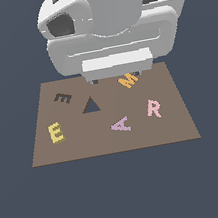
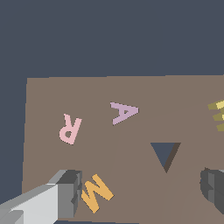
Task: Insert a designated object into the corresponding slot on a board.
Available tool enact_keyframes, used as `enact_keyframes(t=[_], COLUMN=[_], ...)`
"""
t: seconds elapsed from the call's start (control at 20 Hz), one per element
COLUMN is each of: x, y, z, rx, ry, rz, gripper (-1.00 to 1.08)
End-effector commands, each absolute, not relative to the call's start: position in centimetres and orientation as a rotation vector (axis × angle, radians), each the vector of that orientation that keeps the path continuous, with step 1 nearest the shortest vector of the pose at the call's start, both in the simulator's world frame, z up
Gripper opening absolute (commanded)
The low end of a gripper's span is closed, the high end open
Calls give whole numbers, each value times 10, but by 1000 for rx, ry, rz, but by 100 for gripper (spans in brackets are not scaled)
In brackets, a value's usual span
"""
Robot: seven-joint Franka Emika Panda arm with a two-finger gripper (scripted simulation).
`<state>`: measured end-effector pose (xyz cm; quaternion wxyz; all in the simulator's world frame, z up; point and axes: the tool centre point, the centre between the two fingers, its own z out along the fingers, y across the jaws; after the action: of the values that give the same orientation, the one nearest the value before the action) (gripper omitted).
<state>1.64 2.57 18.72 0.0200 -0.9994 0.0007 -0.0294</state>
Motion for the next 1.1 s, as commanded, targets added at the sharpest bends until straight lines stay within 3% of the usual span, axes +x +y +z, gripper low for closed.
enact_keyframes(t=[0.0,0.55,1.05], x=[16,18,27], y=[26,2,-63], z=[187,170,125], rx=[-3100,-3104,-3109], ry=[2,-63,-238], rz=[-91,-80,-50], gripper=[100,100,100])
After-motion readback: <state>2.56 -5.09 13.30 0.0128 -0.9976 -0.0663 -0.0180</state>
